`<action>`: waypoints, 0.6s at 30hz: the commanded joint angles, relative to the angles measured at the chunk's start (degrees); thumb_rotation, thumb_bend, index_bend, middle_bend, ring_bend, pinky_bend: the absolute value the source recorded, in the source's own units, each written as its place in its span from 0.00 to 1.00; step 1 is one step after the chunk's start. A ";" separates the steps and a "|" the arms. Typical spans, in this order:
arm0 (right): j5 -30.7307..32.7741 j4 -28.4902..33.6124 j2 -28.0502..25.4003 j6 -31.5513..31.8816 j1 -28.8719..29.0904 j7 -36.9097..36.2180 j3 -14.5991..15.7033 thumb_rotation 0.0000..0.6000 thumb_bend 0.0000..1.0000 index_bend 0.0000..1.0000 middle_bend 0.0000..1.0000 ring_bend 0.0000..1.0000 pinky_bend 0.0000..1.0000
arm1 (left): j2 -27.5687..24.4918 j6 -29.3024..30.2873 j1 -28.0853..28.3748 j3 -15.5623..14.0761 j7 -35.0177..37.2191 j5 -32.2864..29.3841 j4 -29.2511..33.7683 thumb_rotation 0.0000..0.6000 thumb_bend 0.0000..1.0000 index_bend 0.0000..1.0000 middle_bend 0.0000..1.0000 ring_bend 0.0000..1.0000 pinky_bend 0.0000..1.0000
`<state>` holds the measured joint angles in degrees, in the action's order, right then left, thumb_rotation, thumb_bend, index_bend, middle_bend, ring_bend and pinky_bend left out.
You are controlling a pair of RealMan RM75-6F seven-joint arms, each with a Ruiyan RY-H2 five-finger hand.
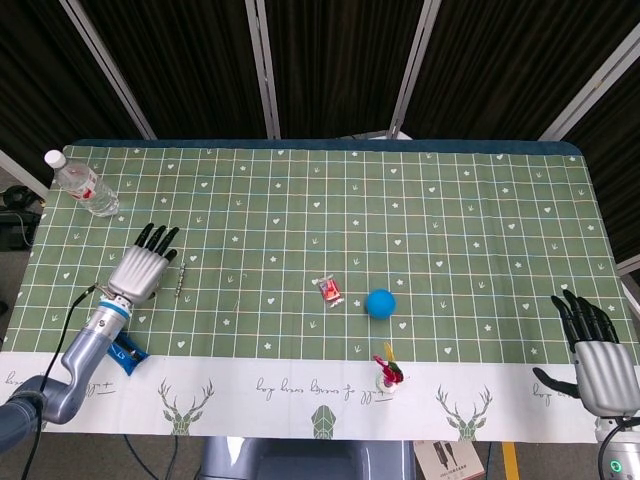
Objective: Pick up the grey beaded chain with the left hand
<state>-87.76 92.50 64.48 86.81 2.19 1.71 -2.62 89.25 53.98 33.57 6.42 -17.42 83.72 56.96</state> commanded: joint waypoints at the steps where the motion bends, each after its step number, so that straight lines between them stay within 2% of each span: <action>1: 0.16 0.05 -0.04 -0.10 0.02 -0.11 -0.05 1.00 0.01 0.06 0.00 0.00 0.09 | 1.54 -0.16 0.70 -0.04 0.12 -0.27 -1.32 1.00 0.13 0.24 0.00 0.00 0.00; 18: 0.98 0.44 -0.08 -0.11 -0.03 -0.57 -0.48 1.00 0.01 0.06 0.00 0.00 0.09 | 5.40 -0.24 3.01 -1.32 0.83 0.22 -5.05 1.00 0.13 0.20 0.00 0.00 0.00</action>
<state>-86.78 92.94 64.40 86.70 2.16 1.14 -3.10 94.63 53.77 36.55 5.14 -16.57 83.96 51.91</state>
